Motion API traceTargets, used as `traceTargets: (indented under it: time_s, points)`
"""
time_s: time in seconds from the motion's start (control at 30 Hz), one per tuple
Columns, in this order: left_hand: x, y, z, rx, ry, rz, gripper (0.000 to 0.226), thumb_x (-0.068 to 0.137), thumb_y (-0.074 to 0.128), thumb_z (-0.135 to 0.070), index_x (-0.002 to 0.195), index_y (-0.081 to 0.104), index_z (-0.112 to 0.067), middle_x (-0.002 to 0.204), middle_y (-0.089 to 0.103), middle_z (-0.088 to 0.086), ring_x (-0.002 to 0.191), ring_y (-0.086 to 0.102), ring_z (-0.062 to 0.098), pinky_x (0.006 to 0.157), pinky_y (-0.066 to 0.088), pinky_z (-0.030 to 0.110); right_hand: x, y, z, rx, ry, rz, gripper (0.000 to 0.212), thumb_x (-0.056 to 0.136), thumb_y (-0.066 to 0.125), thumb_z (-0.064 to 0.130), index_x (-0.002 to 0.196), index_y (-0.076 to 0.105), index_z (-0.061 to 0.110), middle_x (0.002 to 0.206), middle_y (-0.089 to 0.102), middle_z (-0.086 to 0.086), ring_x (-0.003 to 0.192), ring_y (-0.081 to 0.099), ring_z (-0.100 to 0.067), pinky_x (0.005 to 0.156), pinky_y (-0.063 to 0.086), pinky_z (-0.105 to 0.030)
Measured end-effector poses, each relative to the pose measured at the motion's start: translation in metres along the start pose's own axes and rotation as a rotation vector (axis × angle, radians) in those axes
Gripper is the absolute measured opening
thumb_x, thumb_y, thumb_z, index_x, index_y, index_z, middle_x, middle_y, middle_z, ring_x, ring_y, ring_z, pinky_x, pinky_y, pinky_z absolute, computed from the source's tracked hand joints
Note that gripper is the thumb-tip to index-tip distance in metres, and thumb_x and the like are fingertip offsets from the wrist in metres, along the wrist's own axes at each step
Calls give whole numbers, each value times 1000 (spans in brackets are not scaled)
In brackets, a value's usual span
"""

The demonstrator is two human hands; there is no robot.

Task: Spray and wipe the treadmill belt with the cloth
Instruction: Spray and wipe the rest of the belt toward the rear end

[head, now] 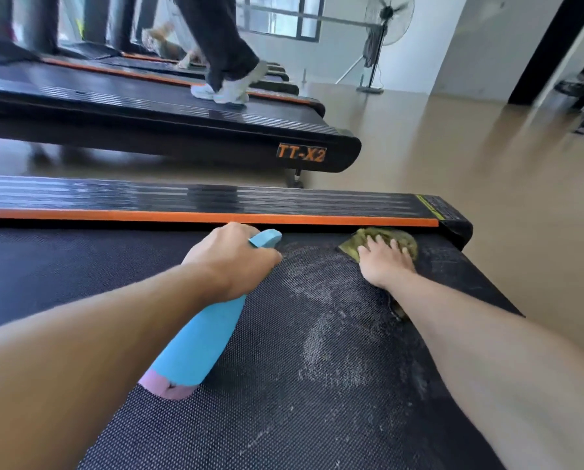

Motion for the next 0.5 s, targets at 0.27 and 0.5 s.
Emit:
traceTargets:
  time_s: [0.27, 0.5]
  points:
    - [-2, 2, -5, 37, -1, 20, 24, 90, 63, -39, 80, 67, -18, 70, 64, -1, 64, 56, 23, 57, 40, 30, -110, 18, 136, 58, -814, 144, 52, 105, 25, 43, 154, 19, 27, 162, 11, 9, 149, 2, -14, 122, 4, -37]
    - [-9, 3, -11, 80, 37, 28, 20, 92, 63, -41, 86, 67, -23, 78, 65, -2, 77, 62, 24, 59, 40, 29, -21, -6, 13, -20, -169, 72, 57, 103, 17, 48, 156, 13, 25, 163, 5, 0, 149, 6, -30, 121, 6, -46]
Point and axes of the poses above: each hand's wrist, its own x-axis towards the middle knuckle, its own y-axis out of the palm, z = x × y, the point moved 8 cm from there along x, towards the middle knuckle
